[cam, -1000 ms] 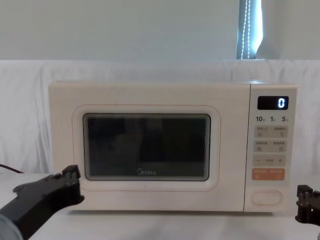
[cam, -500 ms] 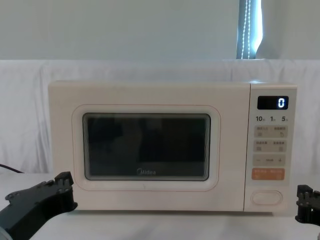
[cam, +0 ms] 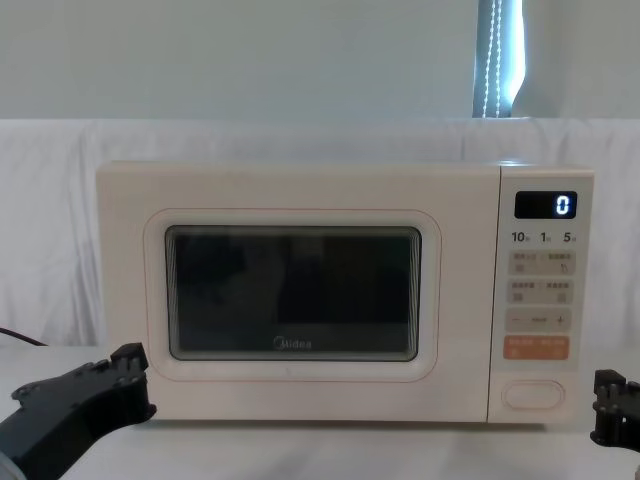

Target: Press the button to open the microwave door with one hand; close the microwave door with the other hand.

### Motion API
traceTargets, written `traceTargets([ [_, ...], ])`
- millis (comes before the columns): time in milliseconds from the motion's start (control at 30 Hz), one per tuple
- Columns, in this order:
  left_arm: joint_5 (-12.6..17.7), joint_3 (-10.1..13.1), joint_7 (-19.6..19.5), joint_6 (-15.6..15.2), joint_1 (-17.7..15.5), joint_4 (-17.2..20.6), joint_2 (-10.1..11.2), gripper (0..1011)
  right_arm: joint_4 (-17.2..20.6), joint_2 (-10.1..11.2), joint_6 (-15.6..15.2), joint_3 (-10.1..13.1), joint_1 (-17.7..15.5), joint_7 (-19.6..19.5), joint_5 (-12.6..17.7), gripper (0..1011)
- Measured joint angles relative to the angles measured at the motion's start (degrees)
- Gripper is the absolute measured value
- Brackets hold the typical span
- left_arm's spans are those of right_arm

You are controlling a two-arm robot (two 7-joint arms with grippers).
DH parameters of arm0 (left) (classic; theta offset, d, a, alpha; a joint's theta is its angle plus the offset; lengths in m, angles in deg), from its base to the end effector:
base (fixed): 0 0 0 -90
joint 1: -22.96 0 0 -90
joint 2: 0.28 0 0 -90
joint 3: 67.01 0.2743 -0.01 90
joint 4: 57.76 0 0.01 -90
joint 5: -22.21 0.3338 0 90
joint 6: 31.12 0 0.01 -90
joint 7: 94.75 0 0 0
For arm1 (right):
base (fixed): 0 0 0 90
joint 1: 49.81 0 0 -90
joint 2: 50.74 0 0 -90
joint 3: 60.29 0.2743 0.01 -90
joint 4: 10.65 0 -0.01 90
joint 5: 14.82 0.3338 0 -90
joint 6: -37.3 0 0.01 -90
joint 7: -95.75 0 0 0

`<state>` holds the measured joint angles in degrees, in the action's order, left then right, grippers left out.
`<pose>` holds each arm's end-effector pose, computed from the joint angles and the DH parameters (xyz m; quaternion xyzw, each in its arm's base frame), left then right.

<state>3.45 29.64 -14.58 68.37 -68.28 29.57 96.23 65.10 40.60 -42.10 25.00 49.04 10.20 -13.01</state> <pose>0.3570 -0.0062 -0.2937 -0.1201 0.0259 0.6049 0.7868 0.3924 0.0194 -0.3107 0.0297 -0.0328 -0.6506 0.7582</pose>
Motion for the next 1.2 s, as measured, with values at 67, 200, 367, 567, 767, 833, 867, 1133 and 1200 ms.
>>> traceTargets([
  [67,0.0,0.0,0.0,0.0,0.0,0.0,0.0,0,0.0,0.0,0.0,0.0,0.0,0.0,0.0,0],
  [200,0.0,0.0,0.0,0.0,0.0,0.0,0.0,16,0.0,0.0,0.0,0.0,0.0,0.0,0.0,29],
  [367,-0.1,0.0,0.0,-0.1,0.0,0.1,0.0,166,0.0,0.0,0.0,0.0,0.0,0.0,0.0,171],
  [567,-0.1,0.0,-0.1,-0.1,0.0,0.1,0.0,359,0.0,0.0,0.0,0.0,0.0,0.0,0.0,322],
  [767,-0.1,0.0,-0.1,-0.1,0.0,0.1,0.0,515,0.0,0.0,0.0,0.0,0.0,0.0,0.0,521],
  [833,-0.1,0.0,0.0,-0.1,0.0,0.1,0.0,603,0.0,0.0,0.0,0.0,0.0,0.0,0.0,581],
  [867,-0.1,0.0,0.0,-0.1,0.0,0.1,0.0,642,0.0,0.0,0.0,0.0,0.0,0.0,0.0,638],
  [1133,-0.1,0.0,0.0,-0.1,0.0,0.1,0.0,872,0.0,0.0,0.0,0.0,0.0,0.0,0.0,860],
  [1200,-0.1,0.0,0.0,-0.1,0.0,0.1,0.0,938,0.0,0.0,0.0,0.0,0.0,0.0,0.0,900],
])
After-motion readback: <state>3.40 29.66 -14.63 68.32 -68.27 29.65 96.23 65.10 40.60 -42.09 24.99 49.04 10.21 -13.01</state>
